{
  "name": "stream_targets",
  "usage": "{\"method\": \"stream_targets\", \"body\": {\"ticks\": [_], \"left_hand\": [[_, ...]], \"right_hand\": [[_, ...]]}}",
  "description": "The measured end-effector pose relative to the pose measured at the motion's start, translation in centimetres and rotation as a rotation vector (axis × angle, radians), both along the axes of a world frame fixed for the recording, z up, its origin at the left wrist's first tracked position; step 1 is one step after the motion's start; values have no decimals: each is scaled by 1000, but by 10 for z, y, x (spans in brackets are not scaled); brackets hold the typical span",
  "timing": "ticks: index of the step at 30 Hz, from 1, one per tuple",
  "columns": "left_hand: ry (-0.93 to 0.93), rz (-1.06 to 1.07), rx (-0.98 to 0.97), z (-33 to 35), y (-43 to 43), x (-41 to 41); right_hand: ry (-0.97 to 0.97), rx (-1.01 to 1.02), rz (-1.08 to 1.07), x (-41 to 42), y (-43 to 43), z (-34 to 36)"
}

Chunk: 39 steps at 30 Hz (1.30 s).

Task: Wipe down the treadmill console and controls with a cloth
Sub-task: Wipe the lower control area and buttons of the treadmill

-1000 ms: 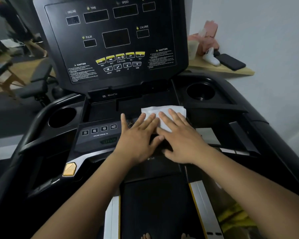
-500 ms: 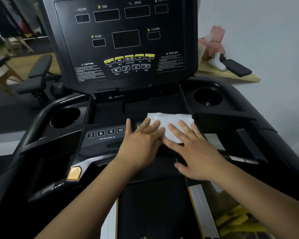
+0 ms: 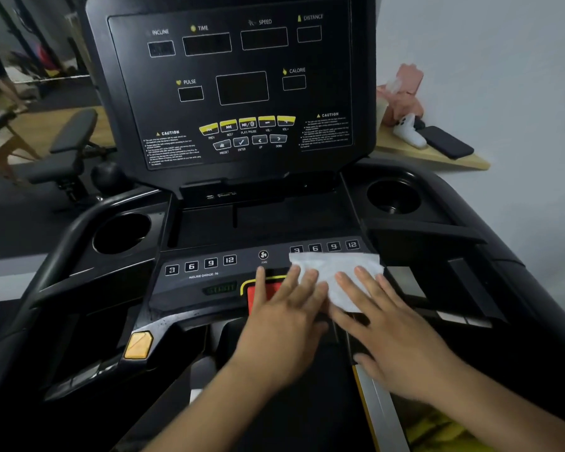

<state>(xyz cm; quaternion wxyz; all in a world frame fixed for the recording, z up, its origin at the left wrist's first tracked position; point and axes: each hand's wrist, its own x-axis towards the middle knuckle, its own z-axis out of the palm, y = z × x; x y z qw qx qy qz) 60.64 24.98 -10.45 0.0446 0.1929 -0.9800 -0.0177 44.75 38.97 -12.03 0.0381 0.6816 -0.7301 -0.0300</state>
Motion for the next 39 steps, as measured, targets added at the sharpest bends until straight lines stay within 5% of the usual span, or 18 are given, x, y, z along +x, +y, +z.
{"method": "stream_targets", "body": {"ticks": [19,39], "left_hand": [[-106,84,-135,7,10,-27],[-112,41,-128,2,20,14]], "right_hand": [[38,-12,-234,3,-26,10],[-32,-23,-99,10,7,-3]]}}
